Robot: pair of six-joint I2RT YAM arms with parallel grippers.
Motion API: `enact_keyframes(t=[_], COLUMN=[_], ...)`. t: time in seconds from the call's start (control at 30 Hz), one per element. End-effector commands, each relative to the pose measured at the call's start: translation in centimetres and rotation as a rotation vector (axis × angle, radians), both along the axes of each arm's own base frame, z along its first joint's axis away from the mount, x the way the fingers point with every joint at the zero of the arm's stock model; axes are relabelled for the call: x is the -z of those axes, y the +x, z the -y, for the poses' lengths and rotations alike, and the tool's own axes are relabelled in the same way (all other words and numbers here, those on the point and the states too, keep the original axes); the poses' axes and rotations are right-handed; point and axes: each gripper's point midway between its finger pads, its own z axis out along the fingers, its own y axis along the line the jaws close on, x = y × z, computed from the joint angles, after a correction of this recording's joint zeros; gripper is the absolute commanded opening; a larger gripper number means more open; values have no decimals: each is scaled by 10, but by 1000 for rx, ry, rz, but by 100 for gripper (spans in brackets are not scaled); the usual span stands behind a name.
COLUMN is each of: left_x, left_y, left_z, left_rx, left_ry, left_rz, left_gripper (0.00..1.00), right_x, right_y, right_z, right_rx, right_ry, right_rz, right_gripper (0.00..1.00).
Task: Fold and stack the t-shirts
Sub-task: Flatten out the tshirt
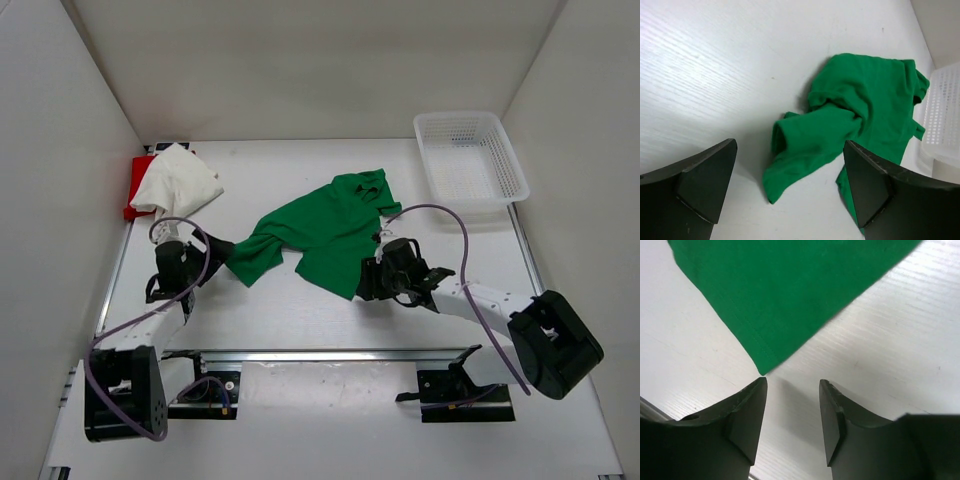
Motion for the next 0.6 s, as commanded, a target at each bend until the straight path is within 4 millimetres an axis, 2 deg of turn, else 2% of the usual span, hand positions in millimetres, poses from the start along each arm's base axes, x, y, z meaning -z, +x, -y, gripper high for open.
enact_keyframes(t=[0.0,0.1,0.13,0.17,0.2,0.23,0.27,0.3,0.33,0.4,0.57], left_x=[-33,-41,-28,-16,-20,-7,8,11,24,43,52], left_y=[4,-10,-20,-32,-36,-48,-59,-62,-70,-83,-80], left_z=[2,17,17,19,20,24,34,36,39,48,51], left_rx=[31,99,105,113,109,114,129,116,113,98,37], left_ry=[111,183,182,167,156,141,115,98,109,54,-46], left_rz=[66,64,28,6,33,10,-16,-18,-38,-72,-68], left_gripper=[99,99,99,84,57,41,38,32,30,34,43], right_x=[-13,-15,-14,-18,-18,-20,-23,-20,-21,-22,-22], right_y=[8,4,3,4,1,1,2,-3,-2,0,-3], right_z=[-5,-8,-8,-8,-9,-10,-11,-11,-10,-10,-11], right_rx=[24,10,15,9,0,-1,0,-8,-14,-14,-22], right_ry=[69,77,74,85,100,120,134,136,134,143,152], right_rz=[96,106,105,123,113,124,136,124,126,131,137], right_gripper=[44,43,42,41,41,41,41,41,40,40,40])
